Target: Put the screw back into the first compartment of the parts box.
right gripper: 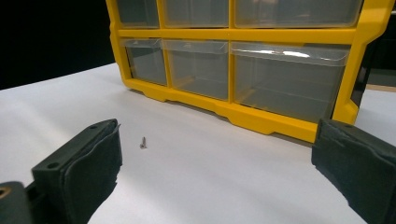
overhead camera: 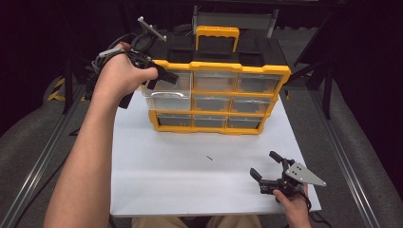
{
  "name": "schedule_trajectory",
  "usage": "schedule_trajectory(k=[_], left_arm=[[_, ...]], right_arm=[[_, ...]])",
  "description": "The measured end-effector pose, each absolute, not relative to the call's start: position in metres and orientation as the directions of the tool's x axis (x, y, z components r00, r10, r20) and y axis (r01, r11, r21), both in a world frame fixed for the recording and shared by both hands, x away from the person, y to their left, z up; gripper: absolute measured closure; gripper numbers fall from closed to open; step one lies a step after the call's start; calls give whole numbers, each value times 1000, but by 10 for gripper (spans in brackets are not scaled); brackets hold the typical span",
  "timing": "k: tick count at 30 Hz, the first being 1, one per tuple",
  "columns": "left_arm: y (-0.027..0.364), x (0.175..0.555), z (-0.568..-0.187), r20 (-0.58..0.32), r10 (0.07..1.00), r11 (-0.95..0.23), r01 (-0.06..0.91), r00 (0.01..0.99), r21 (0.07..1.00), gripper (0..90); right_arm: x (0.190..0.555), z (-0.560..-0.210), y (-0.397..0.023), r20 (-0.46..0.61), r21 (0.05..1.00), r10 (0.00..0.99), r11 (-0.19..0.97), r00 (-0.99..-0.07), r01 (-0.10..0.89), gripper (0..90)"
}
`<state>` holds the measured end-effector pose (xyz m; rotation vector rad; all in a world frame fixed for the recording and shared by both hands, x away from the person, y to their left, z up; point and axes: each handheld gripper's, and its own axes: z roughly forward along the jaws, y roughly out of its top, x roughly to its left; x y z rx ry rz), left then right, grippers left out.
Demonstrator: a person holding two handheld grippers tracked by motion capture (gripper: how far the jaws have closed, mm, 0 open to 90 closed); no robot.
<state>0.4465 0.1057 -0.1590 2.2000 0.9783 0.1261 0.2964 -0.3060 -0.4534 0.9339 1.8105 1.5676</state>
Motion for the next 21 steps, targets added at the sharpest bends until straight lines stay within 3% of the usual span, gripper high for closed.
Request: schedule_trajectory(k=[21], left_arm=[[107,413,-147,-169,621,-500,554,765,666,522]], right_arm=[[296,-453,-305,25,987,801,74,-599,140,25]])
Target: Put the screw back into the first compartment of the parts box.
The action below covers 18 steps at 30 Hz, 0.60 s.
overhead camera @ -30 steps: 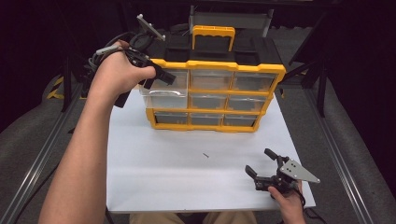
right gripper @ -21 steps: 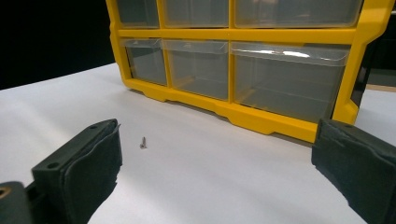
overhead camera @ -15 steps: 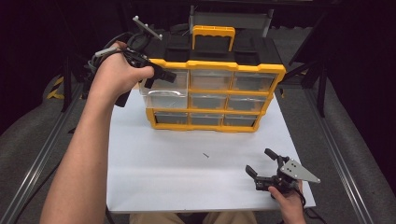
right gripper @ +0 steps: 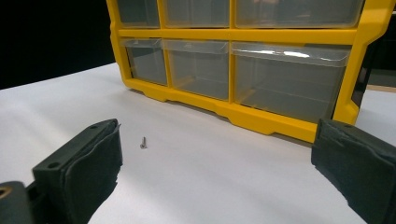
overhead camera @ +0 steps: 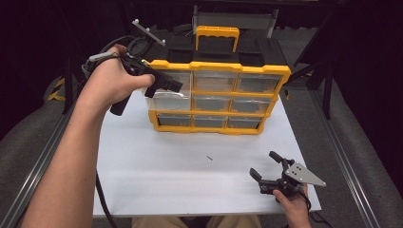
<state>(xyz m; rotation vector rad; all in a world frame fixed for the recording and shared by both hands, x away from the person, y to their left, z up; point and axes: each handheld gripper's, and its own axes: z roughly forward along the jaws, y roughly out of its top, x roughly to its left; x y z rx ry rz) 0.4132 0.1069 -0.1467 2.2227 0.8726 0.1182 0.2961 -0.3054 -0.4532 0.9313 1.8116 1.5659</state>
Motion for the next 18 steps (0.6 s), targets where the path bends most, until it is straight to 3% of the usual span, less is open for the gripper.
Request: schedule_trajectory(k=[11,18], left_arm=[[102,391,-158,-180,555,-512,504,812,696,349],[95,379,-190,-184,517,-523,478,836,706,263]], right_arm=[[296,-453,-306,23,987,801,78,-598,141,25],[296,-453,-306,25,987,802,74,-597,140,25]])
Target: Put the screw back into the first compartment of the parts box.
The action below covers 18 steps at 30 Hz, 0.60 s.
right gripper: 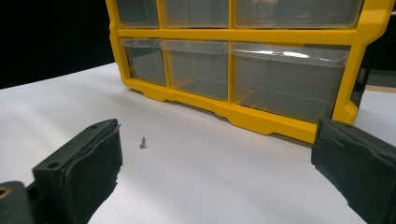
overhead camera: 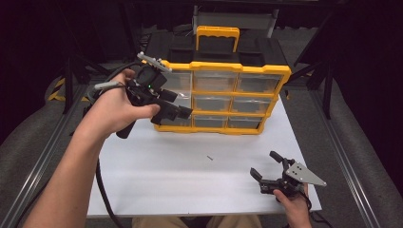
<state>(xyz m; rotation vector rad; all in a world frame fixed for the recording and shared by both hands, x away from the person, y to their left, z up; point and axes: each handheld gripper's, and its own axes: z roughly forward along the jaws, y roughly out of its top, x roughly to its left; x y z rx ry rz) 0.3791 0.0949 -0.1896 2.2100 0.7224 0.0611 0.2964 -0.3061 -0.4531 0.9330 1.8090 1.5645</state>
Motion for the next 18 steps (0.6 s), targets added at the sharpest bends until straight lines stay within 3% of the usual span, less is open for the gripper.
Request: schedule_trajectory(k=[18], left_arm=[[86,374,-267,-170,532,-507,473,830,721,135]], right_arm=[[296,-453,-306,21,987,803,77,-596,138,25]])
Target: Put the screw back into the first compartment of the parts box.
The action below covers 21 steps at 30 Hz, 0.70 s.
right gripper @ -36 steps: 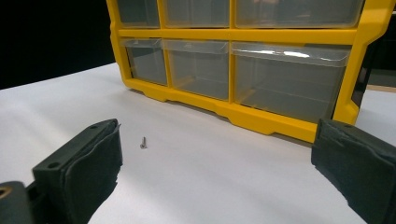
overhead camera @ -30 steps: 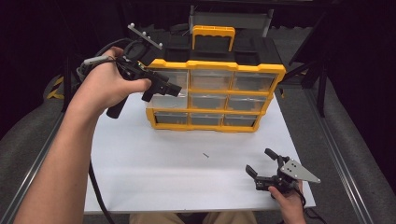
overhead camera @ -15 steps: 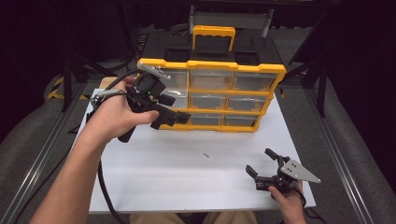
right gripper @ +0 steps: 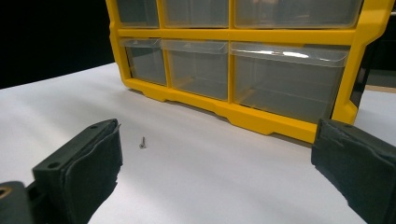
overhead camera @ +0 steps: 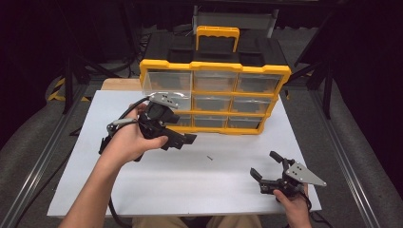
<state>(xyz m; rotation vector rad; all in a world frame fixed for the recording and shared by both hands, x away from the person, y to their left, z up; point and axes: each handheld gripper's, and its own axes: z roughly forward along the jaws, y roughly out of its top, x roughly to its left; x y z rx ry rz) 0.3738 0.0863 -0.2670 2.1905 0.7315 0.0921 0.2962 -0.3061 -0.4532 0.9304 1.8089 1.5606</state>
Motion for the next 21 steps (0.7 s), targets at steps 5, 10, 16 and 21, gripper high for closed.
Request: schedule_trajectory(k=[5,10,16,21], left_arm=[[82,376,-293,-178,534,-504,480,827,718,99],[74,376,-317,-173,526,-519,475,833,711,83],[59,379,-346,-167,543,-518,485,823,704,82],[50,382,-362,-159,554,-519,489,817,702,84]], right_arm=[[296,-453,-306,22,988,803,76,-595,138,26],[296,-453,-307,19,987,802,79,-596,138,25],[296,-454,-307,13,987,802,85,-597,135,25],[296,-454,-307,16,987,802,82,-598,137,25]])
